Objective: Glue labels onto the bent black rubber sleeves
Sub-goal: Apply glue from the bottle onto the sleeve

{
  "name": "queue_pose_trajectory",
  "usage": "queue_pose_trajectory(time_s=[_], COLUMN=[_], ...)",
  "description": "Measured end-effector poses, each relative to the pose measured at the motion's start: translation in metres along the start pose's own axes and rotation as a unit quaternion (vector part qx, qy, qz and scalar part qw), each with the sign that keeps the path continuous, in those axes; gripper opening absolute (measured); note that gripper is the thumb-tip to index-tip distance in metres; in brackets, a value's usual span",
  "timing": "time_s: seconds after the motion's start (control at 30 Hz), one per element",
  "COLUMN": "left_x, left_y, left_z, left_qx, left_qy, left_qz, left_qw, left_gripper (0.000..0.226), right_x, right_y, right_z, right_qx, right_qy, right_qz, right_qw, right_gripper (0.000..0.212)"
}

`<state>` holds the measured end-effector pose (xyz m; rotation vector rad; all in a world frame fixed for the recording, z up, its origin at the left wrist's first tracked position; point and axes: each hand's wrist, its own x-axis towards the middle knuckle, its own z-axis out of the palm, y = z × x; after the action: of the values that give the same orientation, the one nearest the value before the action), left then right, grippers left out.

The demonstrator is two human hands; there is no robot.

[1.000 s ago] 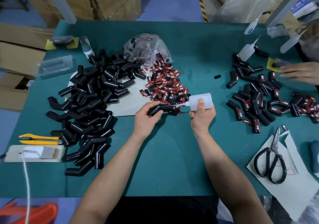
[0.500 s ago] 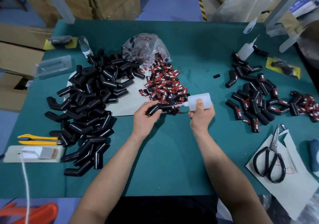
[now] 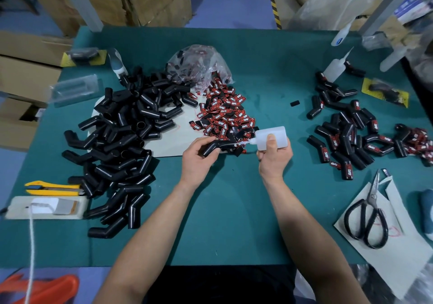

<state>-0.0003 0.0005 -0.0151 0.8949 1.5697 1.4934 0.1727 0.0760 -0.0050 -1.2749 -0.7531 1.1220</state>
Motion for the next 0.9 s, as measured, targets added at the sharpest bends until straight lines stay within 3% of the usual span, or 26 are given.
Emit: queue_pose_trajectory(time_s=[0.9], left_x=[0.0003], left_y=[-0.0043], left_z=[0.0001], left_qx=[0.015], left_qy=[0.005], left_qz=[0.007], left_qw=[1.000], left_gripper=[0.032], right_x=[0.0059], right_y=[0.0020], right_z=[-0.0028], right_qx=[0.000], right_qy=[0.018], right_qz=[-0.003], right_qw=[1.000], right_gripper=[0.031])
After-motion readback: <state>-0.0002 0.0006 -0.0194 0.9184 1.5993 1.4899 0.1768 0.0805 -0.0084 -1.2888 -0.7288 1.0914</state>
